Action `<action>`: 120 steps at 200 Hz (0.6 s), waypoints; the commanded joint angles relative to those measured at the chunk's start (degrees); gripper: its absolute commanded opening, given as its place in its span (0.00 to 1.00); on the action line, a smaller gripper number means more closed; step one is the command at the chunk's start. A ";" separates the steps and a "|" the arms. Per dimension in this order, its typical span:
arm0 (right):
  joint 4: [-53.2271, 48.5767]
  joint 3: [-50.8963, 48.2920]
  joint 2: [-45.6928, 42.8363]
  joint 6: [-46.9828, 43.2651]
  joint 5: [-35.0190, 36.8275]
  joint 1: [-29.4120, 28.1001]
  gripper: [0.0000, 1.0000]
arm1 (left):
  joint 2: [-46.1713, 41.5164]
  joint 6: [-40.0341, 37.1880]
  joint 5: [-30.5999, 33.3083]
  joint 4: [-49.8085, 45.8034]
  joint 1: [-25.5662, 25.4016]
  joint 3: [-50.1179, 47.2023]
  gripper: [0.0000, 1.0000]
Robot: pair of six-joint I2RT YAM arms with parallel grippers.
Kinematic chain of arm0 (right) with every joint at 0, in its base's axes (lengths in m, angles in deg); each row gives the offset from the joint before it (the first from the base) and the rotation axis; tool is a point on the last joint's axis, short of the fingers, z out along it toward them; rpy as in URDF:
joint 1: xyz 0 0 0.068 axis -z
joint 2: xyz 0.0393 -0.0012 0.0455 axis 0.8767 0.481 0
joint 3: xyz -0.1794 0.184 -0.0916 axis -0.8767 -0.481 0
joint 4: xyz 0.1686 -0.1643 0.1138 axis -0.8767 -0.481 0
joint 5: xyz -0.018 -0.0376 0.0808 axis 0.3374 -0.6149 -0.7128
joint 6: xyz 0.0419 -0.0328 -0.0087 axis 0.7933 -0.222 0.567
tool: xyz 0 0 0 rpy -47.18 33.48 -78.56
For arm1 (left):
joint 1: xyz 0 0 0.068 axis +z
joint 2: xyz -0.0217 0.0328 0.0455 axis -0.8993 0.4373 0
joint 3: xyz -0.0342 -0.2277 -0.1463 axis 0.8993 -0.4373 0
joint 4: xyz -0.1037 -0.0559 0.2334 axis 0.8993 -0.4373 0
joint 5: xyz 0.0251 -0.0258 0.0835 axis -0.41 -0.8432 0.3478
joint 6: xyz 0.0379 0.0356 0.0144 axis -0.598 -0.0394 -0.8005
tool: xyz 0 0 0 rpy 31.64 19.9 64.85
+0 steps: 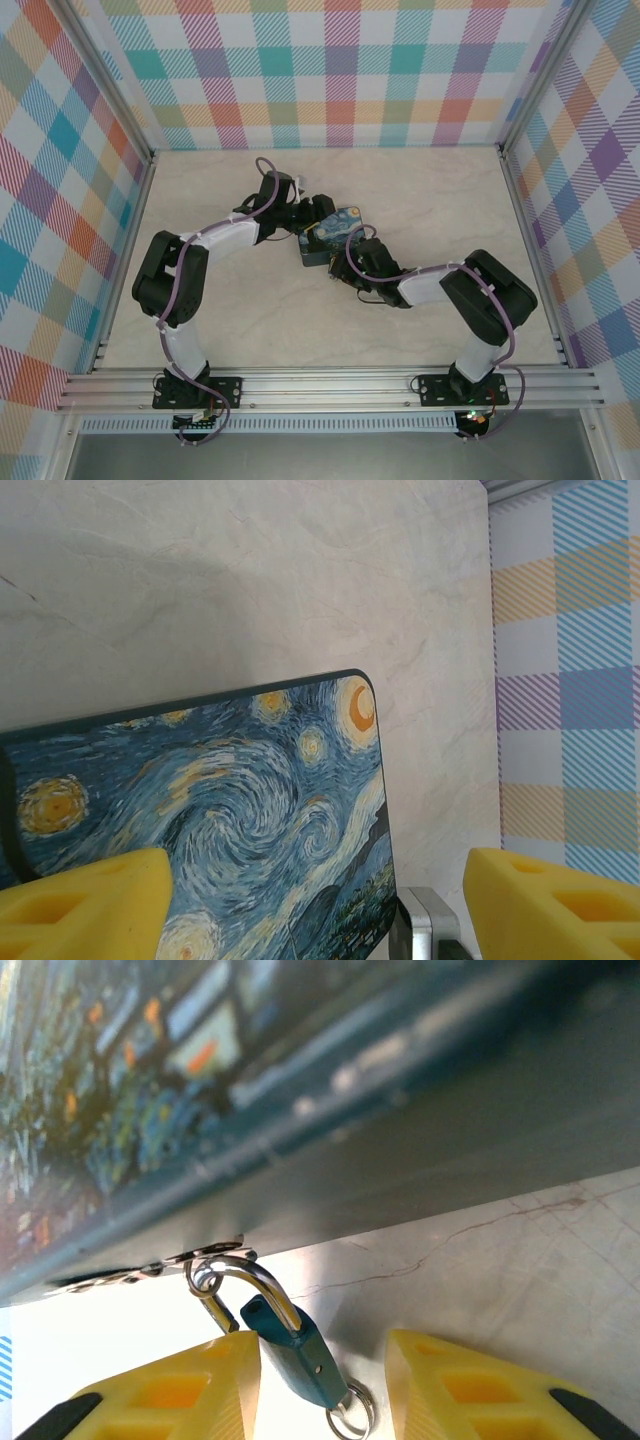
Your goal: Unlock the padlock with the key
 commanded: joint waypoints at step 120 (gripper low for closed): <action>6.03 0.83 2.21 -0.22 -2.58 -1.24 0.21 | 1.39 -0.45 0.33 -0.77 -0.55 0.28 0.77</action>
